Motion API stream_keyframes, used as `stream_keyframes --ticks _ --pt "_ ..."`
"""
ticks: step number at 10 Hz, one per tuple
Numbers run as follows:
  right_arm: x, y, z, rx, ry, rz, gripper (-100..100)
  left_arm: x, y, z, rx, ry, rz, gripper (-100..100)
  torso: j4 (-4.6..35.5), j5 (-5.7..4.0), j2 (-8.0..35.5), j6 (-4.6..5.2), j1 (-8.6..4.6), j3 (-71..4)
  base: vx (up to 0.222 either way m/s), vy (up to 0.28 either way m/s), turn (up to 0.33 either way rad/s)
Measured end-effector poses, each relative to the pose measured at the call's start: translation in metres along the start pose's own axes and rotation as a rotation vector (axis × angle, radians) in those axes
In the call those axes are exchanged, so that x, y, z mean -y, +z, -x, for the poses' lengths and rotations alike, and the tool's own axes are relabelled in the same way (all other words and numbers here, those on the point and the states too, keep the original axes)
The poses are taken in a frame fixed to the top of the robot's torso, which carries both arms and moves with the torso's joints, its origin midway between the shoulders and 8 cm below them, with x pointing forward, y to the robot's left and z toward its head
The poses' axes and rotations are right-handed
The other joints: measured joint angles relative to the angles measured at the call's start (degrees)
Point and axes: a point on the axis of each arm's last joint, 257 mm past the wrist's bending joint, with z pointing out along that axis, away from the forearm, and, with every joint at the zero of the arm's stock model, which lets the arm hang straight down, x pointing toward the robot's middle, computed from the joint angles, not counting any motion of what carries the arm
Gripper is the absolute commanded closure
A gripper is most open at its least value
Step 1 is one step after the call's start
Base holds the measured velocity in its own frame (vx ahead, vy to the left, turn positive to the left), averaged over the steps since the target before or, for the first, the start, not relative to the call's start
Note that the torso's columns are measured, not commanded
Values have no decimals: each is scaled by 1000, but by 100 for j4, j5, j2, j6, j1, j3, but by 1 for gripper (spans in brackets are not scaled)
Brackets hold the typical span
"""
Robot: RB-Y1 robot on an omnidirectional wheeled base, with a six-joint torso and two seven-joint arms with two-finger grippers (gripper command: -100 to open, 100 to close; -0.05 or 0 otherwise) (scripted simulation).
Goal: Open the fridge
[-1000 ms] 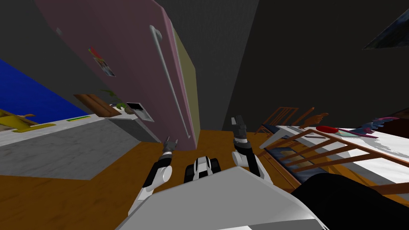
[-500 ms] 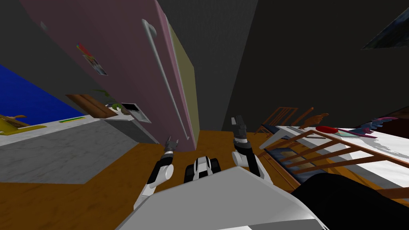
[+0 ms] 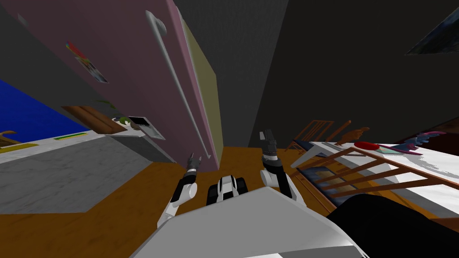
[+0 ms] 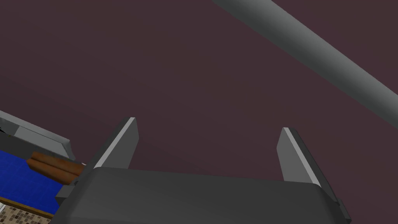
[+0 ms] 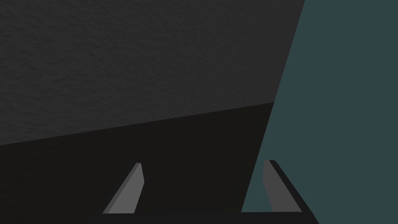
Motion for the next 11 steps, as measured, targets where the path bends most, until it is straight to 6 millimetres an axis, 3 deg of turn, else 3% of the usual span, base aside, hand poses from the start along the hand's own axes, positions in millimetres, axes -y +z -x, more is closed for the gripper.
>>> stream_keyframes --ticks 3,7,9,10,11 --pt "0 0 0 0 0 0 0 -14 6 -3 2 -5 2 -100 1 1 3 0 2 2 42 -29 -19" --pt "0 0 0 0 0 0 0 -41 9 -23 14 -71 2 -100 2 1 8 -1 5 5 25 -19 -8" --pt "0 0 0 0 0 0 0 -38 13 -27 19 -75 -5 -100 0 3 -7 2 12 -3 43 23 -59" --pt "0 0 0 0 0 0 0 -38 14 -27 20 -73 -4 100 -2 2 -1 -2 5 -2 0 0 0" --pt "0 0 0 0 0 0 0 -40 13 -28 21 -77 1 100 9 -10 9 -7 -3 5 -94 105 -107"
